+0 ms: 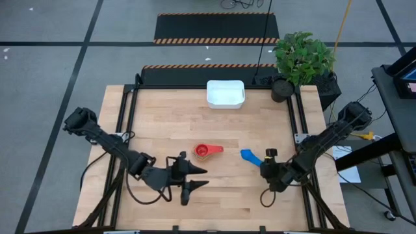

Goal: Nest measuring cups in basket
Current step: Stack the blue measuring cup into the red measuring cup

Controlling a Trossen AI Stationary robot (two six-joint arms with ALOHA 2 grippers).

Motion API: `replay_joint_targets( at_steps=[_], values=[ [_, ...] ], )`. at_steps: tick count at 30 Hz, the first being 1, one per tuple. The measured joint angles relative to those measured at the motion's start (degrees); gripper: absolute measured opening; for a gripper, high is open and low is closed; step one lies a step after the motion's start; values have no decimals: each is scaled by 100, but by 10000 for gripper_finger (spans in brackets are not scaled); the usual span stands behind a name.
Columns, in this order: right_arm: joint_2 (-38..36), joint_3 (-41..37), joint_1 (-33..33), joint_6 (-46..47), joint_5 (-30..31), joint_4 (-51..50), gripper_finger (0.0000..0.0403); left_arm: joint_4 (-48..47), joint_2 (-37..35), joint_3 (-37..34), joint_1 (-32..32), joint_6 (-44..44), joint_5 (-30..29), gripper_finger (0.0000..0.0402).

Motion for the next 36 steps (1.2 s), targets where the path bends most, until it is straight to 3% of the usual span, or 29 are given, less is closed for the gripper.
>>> replay_joint_targets(
  at_steps=[8,16,23,36],
  values=[
    [0,-527,5,-155,-14,-175,210,71,0,0,-52,54,-85,191],
    [-8,-839,12,-1385,308,433,199,52,0,0,-46,200,-113,191],
    [257,-893,12,-2089,601,730,147,52,0,0,-46,292,-113,191],
    [383,-898,5,-2265,552,748,41,52,0,0,-46,286,-113,191]
  ],
)
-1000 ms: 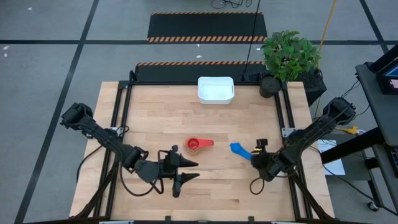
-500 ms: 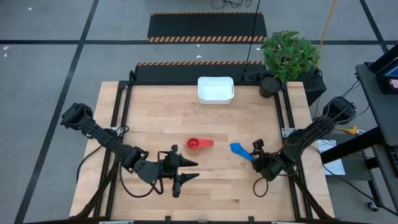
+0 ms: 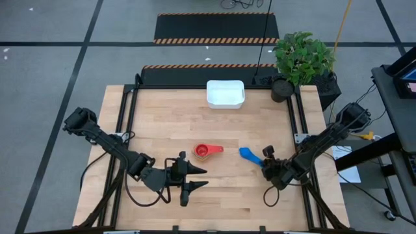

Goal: Nest measuring cups in basket
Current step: Stack the blue measuring cup into the red measuring cup

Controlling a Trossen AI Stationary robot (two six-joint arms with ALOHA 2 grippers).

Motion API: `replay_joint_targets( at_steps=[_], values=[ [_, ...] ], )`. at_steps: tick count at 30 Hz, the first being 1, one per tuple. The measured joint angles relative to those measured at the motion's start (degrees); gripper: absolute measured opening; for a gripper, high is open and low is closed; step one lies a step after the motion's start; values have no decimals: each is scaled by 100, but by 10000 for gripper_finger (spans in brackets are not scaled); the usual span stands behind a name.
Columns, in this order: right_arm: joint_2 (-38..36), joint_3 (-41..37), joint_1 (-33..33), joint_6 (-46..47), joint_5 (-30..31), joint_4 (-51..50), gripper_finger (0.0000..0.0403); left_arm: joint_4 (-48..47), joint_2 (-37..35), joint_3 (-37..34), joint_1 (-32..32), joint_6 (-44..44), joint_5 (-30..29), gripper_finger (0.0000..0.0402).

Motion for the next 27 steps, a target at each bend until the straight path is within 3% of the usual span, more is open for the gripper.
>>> replay_joint_targets(
  at_steps=[7,17,27],
  values=[
    [-7,53,-7,-2,152,-62,5,-2,0,0,0,-13,0,191],
    [-316,581,-4,57,483,139,0,-23,0,0,-15,6,0,191],
    [-1184,852,-4,63,689,1254,0,-49,-2,0,-199,249,-4,191]
  ],
)
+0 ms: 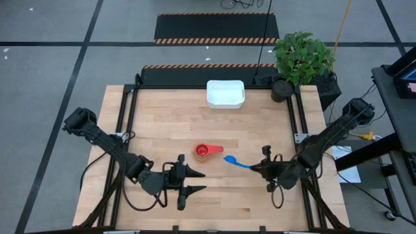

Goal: Nest measuring cups in basket
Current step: Stack the blue measuring cup into the red measuring cup

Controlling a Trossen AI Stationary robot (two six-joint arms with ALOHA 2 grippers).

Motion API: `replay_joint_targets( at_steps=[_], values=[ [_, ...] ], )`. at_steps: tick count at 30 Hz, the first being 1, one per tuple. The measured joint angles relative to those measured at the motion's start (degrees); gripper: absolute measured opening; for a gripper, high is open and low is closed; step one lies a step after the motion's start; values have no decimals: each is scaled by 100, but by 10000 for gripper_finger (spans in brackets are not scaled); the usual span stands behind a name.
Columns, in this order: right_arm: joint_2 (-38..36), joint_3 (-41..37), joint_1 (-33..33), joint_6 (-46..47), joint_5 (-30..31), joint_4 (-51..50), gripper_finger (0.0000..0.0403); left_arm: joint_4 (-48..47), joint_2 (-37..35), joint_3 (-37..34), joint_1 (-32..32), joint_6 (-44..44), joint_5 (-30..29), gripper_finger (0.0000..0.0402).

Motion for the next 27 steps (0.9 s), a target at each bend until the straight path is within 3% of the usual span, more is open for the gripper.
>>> replay_joint_targets(
  at_steps=[7,18,27],
  values=[
    [-399,0,-23,-3,-242,1329,0,2,0,0,-164,234,-381,191],
    [-158,2,-681,-189,-2379,3065,0,-141,175,2,-460,221,-556,191],
    [342,4,-1655,529,-3835,3665,0,-478,274,4,-686,303,-486,191]
  ],
)
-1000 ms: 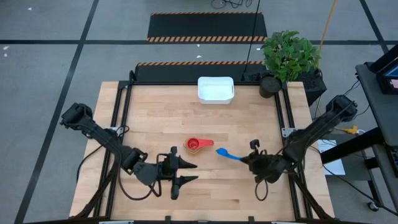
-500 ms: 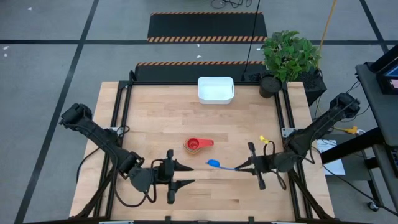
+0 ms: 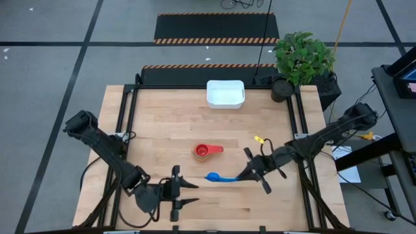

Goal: Nest measuring cups in basket
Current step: Stack the blue measuring cup into the red measuring cup

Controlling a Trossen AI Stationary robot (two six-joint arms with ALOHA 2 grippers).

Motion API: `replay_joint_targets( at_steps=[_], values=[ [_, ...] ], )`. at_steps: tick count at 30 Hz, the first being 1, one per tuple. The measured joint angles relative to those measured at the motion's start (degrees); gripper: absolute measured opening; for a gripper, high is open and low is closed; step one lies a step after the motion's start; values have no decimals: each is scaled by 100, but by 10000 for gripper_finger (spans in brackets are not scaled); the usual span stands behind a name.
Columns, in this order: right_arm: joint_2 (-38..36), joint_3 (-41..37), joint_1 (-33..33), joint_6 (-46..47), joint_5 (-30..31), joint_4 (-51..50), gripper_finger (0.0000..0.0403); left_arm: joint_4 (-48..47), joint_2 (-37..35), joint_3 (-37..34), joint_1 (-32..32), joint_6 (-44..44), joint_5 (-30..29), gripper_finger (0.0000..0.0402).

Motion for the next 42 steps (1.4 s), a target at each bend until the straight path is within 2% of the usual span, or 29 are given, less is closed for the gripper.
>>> replay_joint_targets(
  at_steps=[11,17,22,27,34,39,42],
  values=[
    [1519,3,-1321,378,-2221,1800,0,2,4,-2,-180,1182,-11,191],
    [2128,5,-2007,673,-3012,2327,0,-54,4,-2,-171,1953,-47,191],
    [2349,5,-2519,674,-3367,2370,0,-70,4,-2,-171,2683,-314,191],
    [2367,5,-2956,679,-3450,2375,0,-237,4,-2,-171,3177,-668,191],
    [2388,4,-3389,666,-4106,2297,0,-343,4,-2,-170,3727,-1374,191],
    [2724,5,-3559,692,-4131,2714,0,-339,2,-2,-88,3946,-1508,191],
    [3144,3,-3691,972,-4529,3313,0,-341,2,-2,-23,4127,-1512,191]
  ],
)
